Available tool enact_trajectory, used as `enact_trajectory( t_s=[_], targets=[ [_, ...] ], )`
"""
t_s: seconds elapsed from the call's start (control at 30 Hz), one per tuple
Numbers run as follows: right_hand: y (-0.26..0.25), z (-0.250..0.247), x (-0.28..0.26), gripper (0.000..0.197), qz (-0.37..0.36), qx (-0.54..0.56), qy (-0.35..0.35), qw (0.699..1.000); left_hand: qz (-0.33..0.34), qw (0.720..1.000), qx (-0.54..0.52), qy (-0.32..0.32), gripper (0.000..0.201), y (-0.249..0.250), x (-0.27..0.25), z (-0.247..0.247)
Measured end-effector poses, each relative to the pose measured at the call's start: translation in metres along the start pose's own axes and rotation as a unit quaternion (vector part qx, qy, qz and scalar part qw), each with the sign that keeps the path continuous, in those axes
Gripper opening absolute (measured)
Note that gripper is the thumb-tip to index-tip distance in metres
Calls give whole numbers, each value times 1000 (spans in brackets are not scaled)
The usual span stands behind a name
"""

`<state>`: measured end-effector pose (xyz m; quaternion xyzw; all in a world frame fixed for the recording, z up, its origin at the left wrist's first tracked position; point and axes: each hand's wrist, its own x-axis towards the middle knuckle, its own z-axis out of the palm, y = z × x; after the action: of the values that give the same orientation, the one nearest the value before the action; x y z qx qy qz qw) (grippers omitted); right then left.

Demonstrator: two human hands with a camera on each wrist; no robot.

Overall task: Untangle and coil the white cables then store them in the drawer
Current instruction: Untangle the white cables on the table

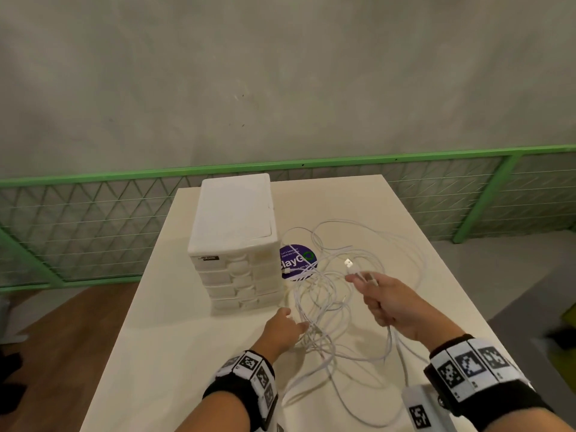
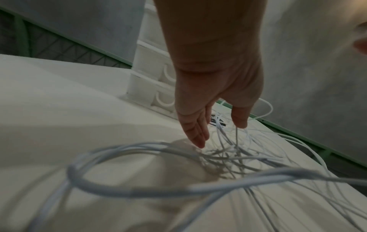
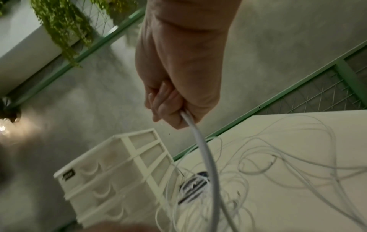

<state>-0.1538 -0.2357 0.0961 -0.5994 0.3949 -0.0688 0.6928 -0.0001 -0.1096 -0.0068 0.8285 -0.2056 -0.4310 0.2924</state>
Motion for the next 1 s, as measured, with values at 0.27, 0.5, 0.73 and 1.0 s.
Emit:
enact_trajectory(
  t_s=[0.27, 0.5, 0.73, 1.0],
  targets=[
    [37, 2, 12, 14, 58, -82, 56, 993, 23, 997, -68, 13, 25, 19, 10, 18],
    [43, 2, 26, 23, 9, -99, 136, 986, 86, 995, -53, 1, 23, 34, 4, 27],
    [36, -3, 40, 13, -62, -194, 229, 952, 113, 994, -7, -6, 17, 37, 5, 31],
    [35, -8, 50, 25, -21, -59, 198, 978, 129, 987, -63, -67, 20, 38, 3, 31]
  ],
)
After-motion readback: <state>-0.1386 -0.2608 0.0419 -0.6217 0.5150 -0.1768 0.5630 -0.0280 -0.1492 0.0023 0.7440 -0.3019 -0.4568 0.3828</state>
